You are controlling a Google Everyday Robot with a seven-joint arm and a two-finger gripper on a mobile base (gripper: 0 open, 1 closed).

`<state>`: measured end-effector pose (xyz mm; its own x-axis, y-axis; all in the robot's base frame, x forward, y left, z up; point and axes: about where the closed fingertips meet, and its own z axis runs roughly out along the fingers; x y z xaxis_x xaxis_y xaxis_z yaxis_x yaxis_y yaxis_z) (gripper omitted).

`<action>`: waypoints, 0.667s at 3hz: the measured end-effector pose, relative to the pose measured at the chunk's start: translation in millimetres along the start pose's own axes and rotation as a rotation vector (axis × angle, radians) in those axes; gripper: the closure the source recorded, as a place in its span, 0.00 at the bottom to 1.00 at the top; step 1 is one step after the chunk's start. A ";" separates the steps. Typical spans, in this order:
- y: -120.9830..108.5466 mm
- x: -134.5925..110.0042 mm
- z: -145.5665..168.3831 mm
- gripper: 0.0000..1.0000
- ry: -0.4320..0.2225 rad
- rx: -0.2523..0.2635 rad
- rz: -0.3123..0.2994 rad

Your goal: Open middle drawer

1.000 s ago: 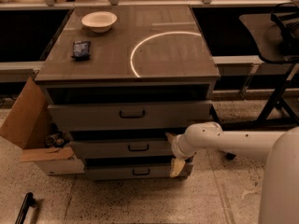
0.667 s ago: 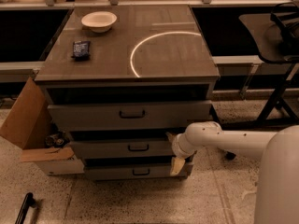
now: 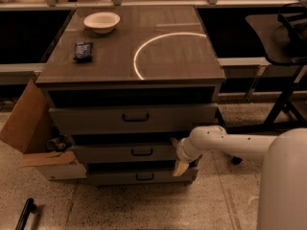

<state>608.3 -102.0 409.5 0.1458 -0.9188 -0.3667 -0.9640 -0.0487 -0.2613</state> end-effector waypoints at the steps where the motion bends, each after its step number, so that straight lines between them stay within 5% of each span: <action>1: 14.9 -6.7 -20.8 0.42 0.000 0.033 -0.025; 2: 48.5 -11.6 -39.4 0.65 0.000 0.029 -0.036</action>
Offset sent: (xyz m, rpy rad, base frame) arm -0.1098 -0.0155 0.0383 -0.0119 -0.0342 0.0353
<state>551.1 -109.2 436.2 0.1805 -0.9167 -0.3564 -0.9513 -0.0706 -0.3002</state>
